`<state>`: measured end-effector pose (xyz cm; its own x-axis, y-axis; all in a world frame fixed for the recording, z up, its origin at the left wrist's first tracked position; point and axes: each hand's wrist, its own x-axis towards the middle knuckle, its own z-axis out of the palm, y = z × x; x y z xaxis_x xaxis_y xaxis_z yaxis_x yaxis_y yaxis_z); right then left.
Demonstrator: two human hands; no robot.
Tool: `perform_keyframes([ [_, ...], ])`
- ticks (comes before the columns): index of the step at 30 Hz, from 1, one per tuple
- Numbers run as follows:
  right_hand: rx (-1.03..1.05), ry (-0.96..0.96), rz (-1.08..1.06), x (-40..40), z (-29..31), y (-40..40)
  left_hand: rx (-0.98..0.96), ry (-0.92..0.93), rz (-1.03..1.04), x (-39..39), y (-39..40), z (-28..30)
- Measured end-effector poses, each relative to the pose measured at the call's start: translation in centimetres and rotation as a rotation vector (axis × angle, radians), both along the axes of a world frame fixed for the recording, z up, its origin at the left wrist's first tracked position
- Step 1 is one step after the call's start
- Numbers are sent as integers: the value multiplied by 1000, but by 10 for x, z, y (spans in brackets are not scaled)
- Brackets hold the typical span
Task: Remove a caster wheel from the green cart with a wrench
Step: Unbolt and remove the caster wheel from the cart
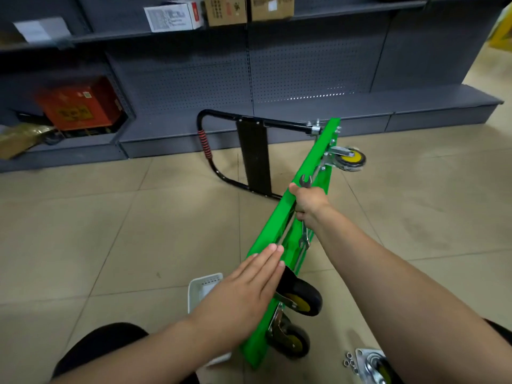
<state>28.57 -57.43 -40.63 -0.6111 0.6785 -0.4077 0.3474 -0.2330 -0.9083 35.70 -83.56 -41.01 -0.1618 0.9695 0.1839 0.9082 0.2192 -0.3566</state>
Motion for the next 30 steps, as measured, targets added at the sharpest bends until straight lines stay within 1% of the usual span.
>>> perform_keyframes([
  [2,-13,-26,-57,6,3,1,-36,-10,-40,-14,-8,2],
  [7,-88,-33,-176,23,2,12,-55,-10,-170,-54,-16,8],
  [11,-157,4,-273,38,2,22,-92,-8,-230,-83,-8,11],
  [14,-241,-1,-286,55,3,28,-122,81,-237,-102,5,12],
  [17,-219,23,-308,73,11,29,-144,117,-193,-115,15,13],
  [21,-246,70,-308,91,15,30,-97,31,-75,-119,28,10],
  [26,-330,101,-275,102,13,29,-88,-226,74,-117,42,6],
  [30,-318,170,-276,103,9,32,-26,-364,96,-120,54,8],
])
